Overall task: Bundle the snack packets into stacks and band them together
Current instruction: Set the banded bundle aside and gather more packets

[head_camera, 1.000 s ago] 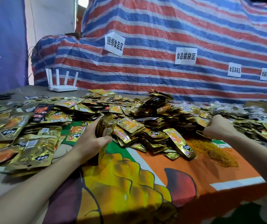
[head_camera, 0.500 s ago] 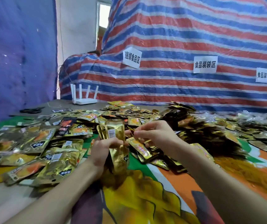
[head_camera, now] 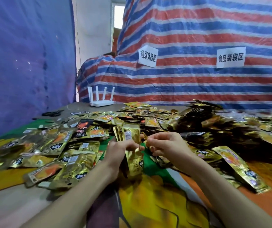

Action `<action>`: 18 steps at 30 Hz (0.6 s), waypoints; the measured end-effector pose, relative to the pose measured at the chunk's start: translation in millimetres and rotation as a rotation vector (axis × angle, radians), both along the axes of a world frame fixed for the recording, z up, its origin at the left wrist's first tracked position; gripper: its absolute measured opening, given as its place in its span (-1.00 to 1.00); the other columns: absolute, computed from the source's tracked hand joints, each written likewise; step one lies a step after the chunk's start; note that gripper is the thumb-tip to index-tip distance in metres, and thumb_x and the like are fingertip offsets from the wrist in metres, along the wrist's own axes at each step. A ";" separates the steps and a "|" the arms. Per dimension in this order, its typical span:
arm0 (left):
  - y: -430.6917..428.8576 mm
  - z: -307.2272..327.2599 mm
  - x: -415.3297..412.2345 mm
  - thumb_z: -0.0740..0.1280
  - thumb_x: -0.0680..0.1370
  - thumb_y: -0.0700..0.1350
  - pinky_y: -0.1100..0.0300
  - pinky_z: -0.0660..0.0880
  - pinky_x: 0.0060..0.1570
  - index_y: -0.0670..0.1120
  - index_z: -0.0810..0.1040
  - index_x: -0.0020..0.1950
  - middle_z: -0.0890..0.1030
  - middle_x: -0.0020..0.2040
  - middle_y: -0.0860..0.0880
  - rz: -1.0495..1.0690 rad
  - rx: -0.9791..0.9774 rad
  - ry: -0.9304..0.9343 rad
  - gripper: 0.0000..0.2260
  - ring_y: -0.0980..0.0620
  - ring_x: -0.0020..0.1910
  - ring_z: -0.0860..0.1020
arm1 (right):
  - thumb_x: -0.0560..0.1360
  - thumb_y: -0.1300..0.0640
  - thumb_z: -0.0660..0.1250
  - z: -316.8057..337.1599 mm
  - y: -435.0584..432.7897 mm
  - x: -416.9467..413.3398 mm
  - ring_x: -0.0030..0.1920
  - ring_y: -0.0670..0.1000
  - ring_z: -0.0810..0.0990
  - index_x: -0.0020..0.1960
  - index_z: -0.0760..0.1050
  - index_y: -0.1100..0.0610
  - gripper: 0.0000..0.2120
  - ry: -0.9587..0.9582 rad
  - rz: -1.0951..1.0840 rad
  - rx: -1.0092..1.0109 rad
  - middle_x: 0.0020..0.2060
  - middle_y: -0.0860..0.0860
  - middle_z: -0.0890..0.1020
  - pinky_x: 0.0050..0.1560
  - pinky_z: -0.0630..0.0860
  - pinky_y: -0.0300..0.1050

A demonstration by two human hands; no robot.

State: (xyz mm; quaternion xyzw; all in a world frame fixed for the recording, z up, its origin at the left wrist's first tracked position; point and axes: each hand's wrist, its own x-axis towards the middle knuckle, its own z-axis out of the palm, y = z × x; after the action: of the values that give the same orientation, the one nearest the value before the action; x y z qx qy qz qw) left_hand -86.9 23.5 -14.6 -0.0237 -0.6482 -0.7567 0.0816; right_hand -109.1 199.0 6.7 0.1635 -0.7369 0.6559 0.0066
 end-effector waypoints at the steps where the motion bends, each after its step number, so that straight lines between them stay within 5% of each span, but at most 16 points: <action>1: -0.9 -1.0 -0.4 0.36 0.44 -0.30 0.42 0.46 -0.35 -0.36 0.68 -0.14 0.72 -0.26 -0.11 0.001 -0.003 0.011 -0.86 0.21 -0.37 0.62 | 0.52 0.24 0.47 0.0 -0.5 0.8 -0.34 -0.09 0.62 -0.15 0.72 0.16 -0.91 0.013 0.019 -0.001 -0.32 0.00 0.70 -0.29 0.57 -0.26; 7: -0.3 0.4 3.1 0.35 0.45 -0.34 0.38 0.47 -0.40 -0.26 0.65 -0.29 0.67 -0.37 -0.07 -0.038 -0.001 0.032 -0.86 0.16 -0.41 0.60 | 0.49 0.22 0.52 -1.6 -1.7 -0.9 -0.36 -0.08 0.60 -0.20 0.74 0.10 -0.90 0.053 0.046 -0.027 -0.37 0.03 0.65 -0.30 0.55 -0.26; 11: -1.8 5.3 6.8 0.37 0.37 -0.26 -0.03 0.57 -0.03 -0.29 0.69 -0.11 0.68 -0.15 -0.24 -0.134 0.098 -0.071 -0.83 -0.18 -0.16 0.63 | 0.50 0.24 0.50 -1.6 -0.1 -0.4 -0.37 -0.07 0.60 -0.23 0.74 0.10 -0.85 0.051 0.045 -0.061 -0.39 0.02 0.66 -0.31 0.55 -0.27; 18: -1.9 6.0 7.1 0.36 0.33 -0.22 -0.21 0.50 0.16 -0.22 0.68 0.16 0.65 -0.04 -0.27 -0.190 0.223 -0.081 -0.60 -0.23 -0.06 0.61 | 0.47 0.27 0.51 0.3 0.1 1.9 -0.34 -0.01 0.59 -0.16 0.70 0.22 -0.96 0.040 0.033 -0.096 -0.39 0.08 0.62 -0.30 0.56 -0.25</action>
State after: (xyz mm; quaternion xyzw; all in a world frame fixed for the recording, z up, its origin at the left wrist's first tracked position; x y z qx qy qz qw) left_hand -79.7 21.6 -8.6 -0.0452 -0.5577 -0.8287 -0.0145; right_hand -107.3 199.1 7.0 0.1881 -0.7013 0.6873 0.0181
